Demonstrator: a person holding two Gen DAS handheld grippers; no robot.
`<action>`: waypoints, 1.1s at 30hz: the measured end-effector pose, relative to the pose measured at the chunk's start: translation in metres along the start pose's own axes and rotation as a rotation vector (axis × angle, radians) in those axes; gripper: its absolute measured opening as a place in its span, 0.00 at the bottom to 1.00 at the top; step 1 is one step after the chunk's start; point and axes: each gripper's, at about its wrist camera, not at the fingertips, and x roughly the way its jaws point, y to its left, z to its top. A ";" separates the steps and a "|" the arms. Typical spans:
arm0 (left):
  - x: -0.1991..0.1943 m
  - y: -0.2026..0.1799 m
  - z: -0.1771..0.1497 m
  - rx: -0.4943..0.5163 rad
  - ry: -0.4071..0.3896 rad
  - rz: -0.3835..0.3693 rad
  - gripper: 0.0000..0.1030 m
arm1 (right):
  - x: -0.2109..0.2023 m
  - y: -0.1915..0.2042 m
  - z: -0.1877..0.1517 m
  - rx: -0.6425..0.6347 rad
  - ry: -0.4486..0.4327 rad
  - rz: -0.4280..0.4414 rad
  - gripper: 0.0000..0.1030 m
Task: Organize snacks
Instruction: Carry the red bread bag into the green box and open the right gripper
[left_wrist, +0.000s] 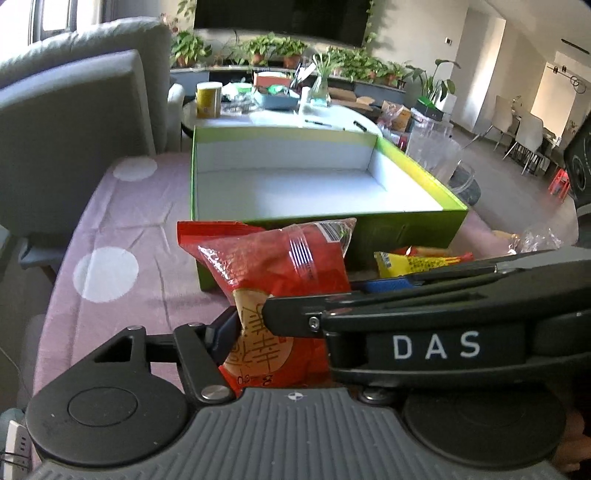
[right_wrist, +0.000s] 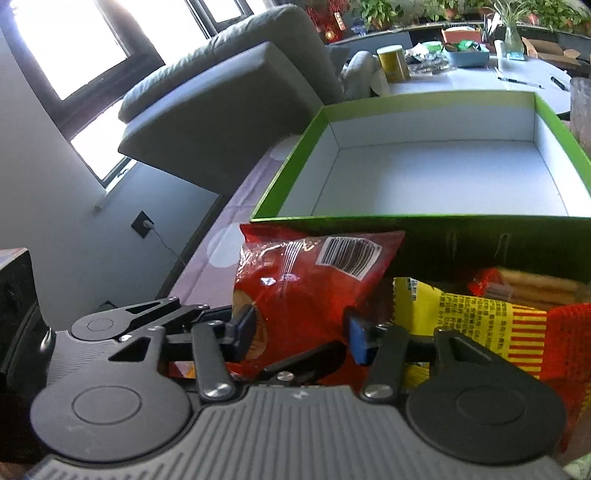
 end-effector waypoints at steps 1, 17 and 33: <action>-0.004 -0.002 0.001 0.004 -0.010 0.003 0.62 | -0.006 0.002 0.000 -0.004 -0.011 0.004 0.51; -0.045 -0.034 0.048 0.118 -0.162 0.012 0.62 | -0.056 0.015 0.024 -0.067 -0.207 0.017 0.51; 0.012 -0.023 0.102 0.135 -0.135 -0.008 0.62 | -0.029 -0.019 0.073 -0.023 -0.245 -0.007 0.51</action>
